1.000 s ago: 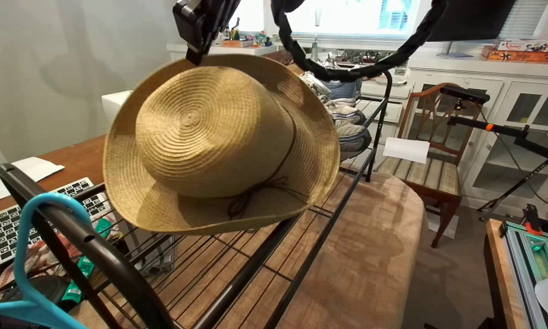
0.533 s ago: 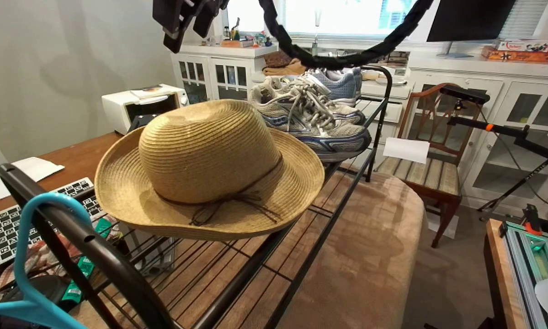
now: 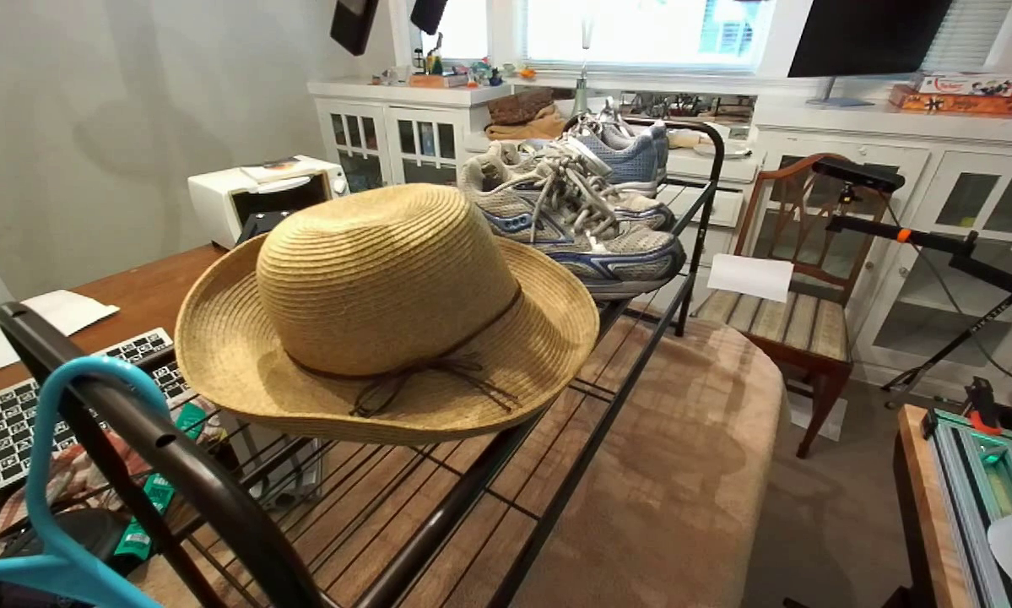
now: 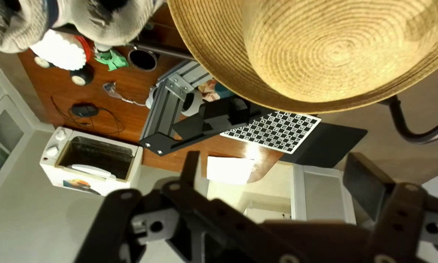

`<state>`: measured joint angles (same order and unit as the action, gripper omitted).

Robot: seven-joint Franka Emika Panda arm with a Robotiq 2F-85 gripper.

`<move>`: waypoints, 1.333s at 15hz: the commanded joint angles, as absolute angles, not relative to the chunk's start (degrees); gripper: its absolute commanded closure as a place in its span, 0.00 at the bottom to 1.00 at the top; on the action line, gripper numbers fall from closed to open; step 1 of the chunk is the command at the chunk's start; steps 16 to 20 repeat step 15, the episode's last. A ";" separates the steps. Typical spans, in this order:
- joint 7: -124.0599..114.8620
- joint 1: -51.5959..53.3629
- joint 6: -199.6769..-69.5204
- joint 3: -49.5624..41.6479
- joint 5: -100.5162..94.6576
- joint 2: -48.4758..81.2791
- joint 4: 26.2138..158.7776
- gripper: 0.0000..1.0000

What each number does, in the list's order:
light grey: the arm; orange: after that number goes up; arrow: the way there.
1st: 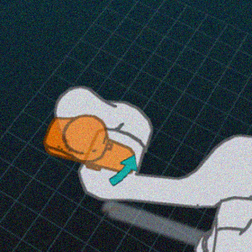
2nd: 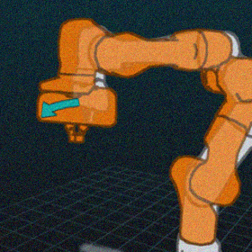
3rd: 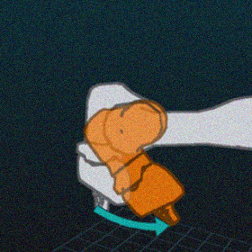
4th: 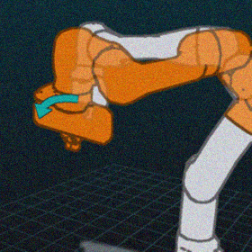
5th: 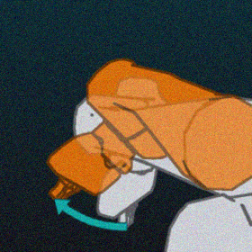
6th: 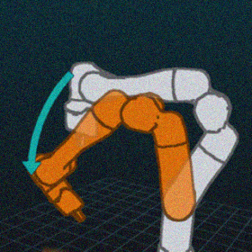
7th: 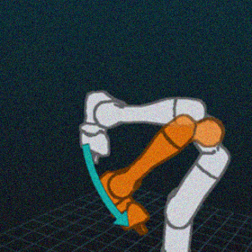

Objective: Put the hat on the top shelf of the rack

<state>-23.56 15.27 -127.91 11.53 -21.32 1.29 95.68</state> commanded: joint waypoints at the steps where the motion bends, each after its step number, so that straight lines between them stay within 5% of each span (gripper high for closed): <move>1: -20.90 13.80 -124.43 11.60 -16.14 -6.33 103.36 0.00; 6: -14.79 12.24 -124.73 10.35 -4.90 -15.90 114.73 0.00; 7: -17.61 11.55 -124.03 12.21 -9.14 -10.52 107.58 0.00; 20: -15.85 10.94 -124.11 11.78 -6.22 -15.00 113.15 0.00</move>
